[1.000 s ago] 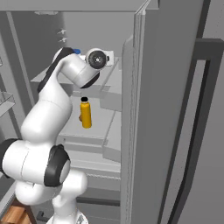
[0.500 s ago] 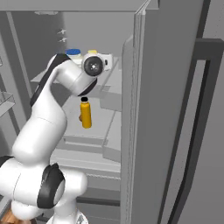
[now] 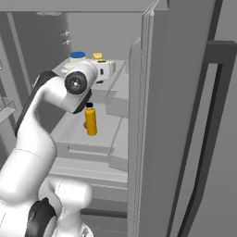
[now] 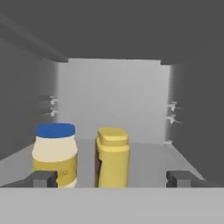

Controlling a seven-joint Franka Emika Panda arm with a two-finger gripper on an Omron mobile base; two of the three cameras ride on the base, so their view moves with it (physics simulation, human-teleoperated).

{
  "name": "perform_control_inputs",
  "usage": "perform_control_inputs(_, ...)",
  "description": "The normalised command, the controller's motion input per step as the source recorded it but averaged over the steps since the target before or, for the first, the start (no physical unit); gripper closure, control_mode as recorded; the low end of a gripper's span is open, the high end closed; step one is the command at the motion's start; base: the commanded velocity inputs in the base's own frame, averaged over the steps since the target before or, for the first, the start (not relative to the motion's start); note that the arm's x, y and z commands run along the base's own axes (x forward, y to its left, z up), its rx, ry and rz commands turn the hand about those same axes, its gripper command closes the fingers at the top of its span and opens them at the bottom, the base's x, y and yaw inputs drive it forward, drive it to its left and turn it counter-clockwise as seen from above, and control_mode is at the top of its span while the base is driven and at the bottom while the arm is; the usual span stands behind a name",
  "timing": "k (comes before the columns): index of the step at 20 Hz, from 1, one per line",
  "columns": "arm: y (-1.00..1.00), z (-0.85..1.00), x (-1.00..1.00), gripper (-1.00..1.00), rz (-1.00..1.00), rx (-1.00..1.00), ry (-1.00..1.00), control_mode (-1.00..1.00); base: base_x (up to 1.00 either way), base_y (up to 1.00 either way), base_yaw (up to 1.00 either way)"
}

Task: Place the mustard and mayonnaise from the counter to the top shelf of the fridge. If the existing items in the fridge are on the top shelf, move them to other shelves.

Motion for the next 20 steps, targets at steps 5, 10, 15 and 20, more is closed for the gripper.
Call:
perform_control_inputs(5, 0.03, 0.36, -0.9, -1.0, -0.33, 0.0, -0.14, -1.0, 0.0, 0.0, 0.0)
perform_control_inputs(10, 0.0, 0.39, -1.0, -1.0, -0.38, 0.0, -0.09, -1.0, 0.0, 0.0, 0.0)
perform_control_inputs(15, 0.0, 0.3, -1.0, -1.0, -0.3, 0.01, -0.06, -1.0, 0.0, 0.0, 0.0)
perform_control_inputs(20, -0.38, 0.22, -1.0, -1.0, -0.11, 0.02, 0.0, -1.0, 0.0, 0.0, 0.0)
